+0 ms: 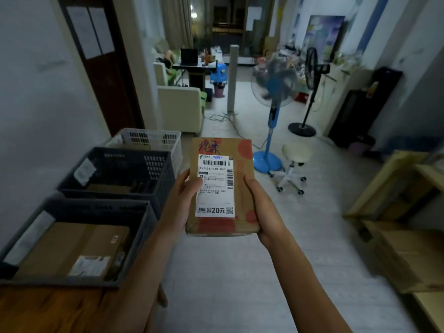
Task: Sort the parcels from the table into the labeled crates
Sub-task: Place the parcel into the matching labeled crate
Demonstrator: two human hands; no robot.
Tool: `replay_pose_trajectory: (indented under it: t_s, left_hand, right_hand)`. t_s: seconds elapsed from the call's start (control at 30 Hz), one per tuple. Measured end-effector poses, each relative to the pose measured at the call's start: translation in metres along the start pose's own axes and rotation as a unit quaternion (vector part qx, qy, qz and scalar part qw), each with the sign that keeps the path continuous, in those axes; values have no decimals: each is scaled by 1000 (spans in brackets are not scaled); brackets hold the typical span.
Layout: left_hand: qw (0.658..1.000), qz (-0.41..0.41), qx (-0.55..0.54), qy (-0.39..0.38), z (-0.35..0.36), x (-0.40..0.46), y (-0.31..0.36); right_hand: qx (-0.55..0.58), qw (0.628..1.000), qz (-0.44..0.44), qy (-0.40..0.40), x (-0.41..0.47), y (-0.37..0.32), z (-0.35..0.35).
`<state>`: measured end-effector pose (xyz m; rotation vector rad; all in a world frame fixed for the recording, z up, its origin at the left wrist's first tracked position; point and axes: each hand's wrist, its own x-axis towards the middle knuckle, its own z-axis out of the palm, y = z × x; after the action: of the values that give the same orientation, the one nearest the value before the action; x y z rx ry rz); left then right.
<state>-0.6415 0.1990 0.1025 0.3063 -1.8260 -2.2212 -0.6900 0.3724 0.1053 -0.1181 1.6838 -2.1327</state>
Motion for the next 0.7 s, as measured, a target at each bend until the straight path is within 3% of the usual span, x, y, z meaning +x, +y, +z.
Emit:
replay_pose_trajectory:
  t_s: [0.3, 0.7]
  left_hand:
    - [1000, -8, -15, 23, 29, 179, -4]
    - [993, -11, -19, 113, 67, 447, -18]
  right_hand:
    - [4, 999, -12, 34, 166, -45, -25]
    - [-22, 999, 11, -39, 454, -100, -71]
